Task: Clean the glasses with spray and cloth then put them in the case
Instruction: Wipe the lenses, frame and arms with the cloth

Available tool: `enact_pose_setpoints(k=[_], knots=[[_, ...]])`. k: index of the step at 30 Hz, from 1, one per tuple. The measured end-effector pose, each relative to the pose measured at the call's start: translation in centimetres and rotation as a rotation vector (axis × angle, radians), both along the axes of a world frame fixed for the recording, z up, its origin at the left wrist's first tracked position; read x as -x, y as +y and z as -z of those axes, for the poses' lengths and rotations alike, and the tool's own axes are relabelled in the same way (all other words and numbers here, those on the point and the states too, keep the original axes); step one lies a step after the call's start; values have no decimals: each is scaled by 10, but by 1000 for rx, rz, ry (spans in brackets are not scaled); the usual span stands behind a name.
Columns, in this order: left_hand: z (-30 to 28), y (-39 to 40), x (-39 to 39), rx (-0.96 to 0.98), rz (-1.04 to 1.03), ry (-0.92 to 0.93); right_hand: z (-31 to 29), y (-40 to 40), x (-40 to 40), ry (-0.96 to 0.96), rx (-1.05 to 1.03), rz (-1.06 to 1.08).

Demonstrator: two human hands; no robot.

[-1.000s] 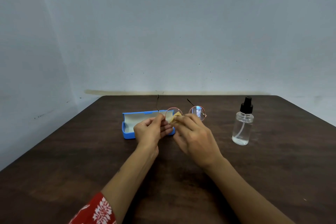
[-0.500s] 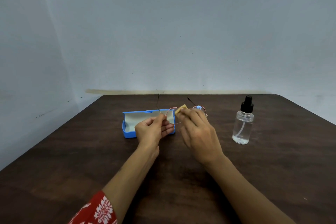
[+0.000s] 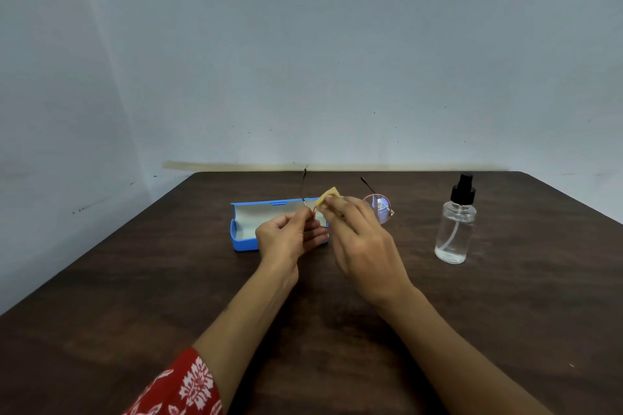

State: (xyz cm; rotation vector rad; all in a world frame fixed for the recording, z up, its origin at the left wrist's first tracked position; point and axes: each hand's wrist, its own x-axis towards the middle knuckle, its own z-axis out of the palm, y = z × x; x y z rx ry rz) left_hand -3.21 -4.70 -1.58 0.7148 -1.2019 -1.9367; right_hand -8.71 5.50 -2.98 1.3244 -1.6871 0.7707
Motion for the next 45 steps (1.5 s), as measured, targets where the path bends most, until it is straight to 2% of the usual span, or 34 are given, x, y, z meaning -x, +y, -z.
enact_pose_setpoints(k=[3, 10, 15, 20, 26, 31, 37, 41, 45], knots=[[0, -2, 1, 7, 1, 4, 2, 2, -1, -8, -35, -63], [1, -4, 1, 12, 4, -7, -1, 2, 4, -28, 47, 38], [1, -6, -1, 15, -12, -9, 3, 5, -1, -5, -60, -64], [1, -6, -1, 20, 5, -13, 1, 4, 4, -30, 37, 37], [1, -6, 0, 23, -25, -6, 6, 1, -1, -15, -42, -82], [2, -7, -1, 19, -6, -3, 3, 2, 4, -56, 75, 31], [3, -7, 1, 18, -22, 3, 7, 0, 1, -28, 10, -72], [3, -8, 1, 21, -19, 10, 4, 4, 5, -88, 82, -11], [4, -6, 1, 28, -2, 5, 2, 0, 3, -52, 101, -15]])
